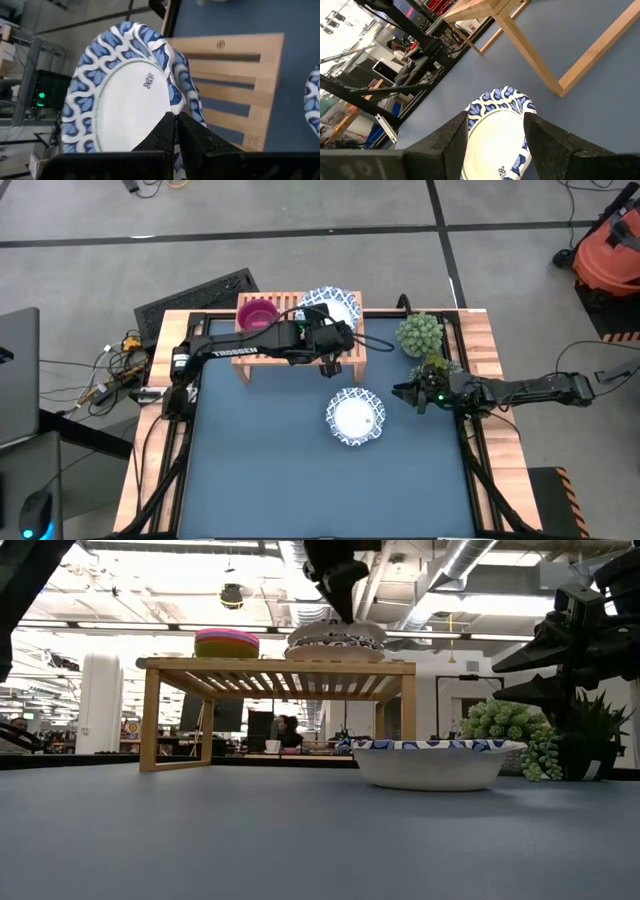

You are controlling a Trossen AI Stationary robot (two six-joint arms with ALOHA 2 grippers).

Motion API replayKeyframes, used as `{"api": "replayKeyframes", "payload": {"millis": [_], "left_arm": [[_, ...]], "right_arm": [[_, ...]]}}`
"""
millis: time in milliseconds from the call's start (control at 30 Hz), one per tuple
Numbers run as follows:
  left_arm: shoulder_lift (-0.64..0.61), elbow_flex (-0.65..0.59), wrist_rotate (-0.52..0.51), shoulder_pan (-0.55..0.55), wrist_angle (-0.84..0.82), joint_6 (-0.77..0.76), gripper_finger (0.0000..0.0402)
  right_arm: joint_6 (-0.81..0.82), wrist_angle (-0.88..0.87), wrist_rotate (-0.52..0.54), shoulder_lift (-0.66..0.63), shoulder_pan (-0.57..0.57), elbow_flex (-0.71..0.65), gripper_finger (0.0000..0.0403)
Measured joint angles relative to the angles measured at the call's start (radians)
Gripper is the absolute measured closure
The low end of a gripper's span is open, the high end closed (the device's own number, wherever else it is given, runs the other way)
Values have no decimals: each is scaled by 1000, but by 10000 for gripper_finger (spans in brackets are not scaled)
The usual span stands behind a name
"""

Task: Place and stack bowls onto a shelf
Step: Stack the blue patterned bowl on top of the other blue patterned bowl on the shelf

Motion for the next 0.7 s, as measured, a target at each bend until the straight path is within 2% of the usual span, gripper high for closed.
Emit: {"api": "replayKeyframes", "payload": {"millis": [333,700], "left_arm": [[0,0,60,11,-6,-56,389],[0,18,92,11,1,-22,290]], "right_arm": [[-2,0,0,0,0,0,184],[-2,0,0,0,0,0,184]]}}
